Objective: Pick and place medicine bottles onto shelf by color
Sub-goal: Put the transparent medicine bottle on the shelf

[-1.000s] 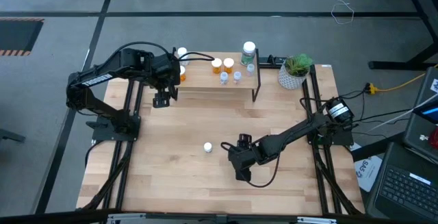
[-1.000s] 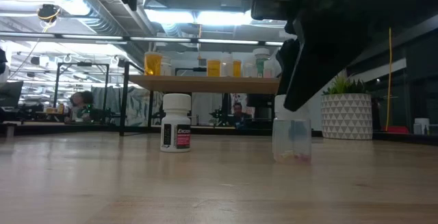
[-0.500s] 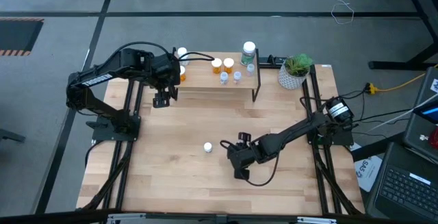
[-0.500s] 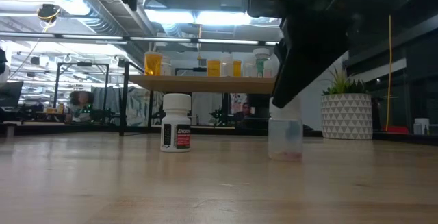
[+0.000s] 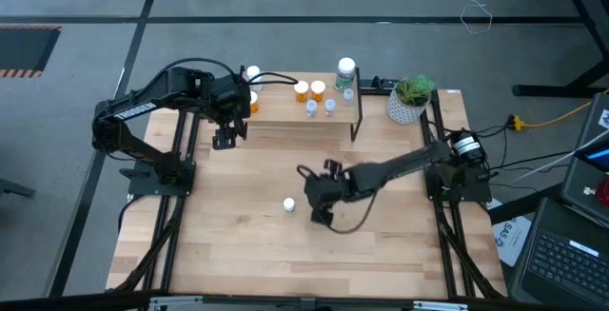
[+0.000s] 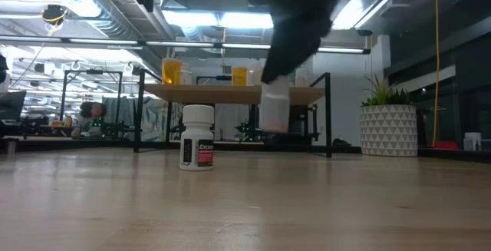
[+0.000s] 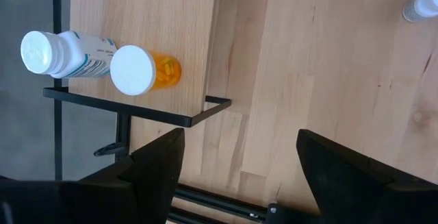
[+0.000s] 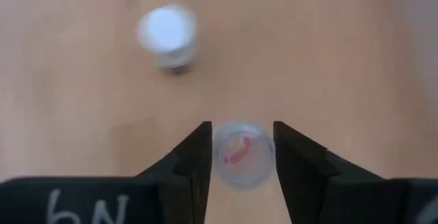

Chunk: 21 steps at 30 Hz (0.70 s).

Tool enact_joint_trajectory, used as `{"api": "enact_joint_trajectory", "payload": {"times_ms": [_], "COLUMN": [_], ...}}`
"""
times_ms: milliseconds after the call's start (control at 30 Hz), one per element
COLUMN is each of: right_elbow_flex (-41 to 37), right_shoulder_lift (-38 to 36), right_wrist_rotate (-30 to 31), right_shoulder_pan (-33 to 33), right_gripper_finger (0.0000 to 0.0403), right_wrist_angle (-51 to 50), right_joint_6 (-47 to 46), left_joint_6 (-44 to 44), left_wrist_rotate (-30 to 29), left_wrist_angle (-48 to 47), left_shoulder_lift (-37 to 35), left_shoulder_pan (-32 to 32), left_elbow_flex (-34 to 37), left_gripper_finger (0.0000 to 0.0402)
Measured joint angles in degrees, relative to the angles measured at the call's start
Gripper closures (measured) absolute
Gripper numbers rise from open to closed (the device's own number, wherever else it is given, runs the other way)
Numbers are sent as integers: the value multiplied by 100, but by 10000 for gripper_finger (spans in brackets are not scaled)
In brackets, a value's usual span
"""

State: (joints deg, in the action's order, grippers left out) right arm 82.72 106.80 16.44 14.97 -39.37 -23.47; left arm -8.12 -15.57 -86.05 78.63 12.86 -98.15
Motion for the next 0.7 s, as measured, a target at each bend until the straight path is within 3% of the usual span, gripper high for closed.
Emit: {"api": "enact_joint_trajectory", "payload": {"times_ms": [100,167,300,433,533,700], "right_elbow_flex": [594,987,1884,2660,3066,3280], "right_shoulder_lift": [-1,-2,-9,-7,-11,-11], "right_wrist_rotate": [318,466,505,439,31,-301], "right_shoulder_pan": [-251,-396,-651,-867,-953,-899], "right_gripper_finger": [273,307,334,372,397,377], "right_wrist_angle": [-734,-1119,-1785,-2320,-2590,-3283], "right_joint_6": [119,276,712,952,1050,862], "left_joint_6": [0,0,4,9,11,44], "left_wrist_rotate": [0,-1,-1,-2,0,0], "left_wrist_angle": [-1,-1,-1,-1,-1,-3], "left_shoulder_lift": [0,0,0,0,0,0], "left_shoulder_pan": [-2,0,-1,-2,0,-2], "left_elbow_flex": [0,0,0,0,0,0], "left_gripper_finger": [123,123,123,123,123,123]}}
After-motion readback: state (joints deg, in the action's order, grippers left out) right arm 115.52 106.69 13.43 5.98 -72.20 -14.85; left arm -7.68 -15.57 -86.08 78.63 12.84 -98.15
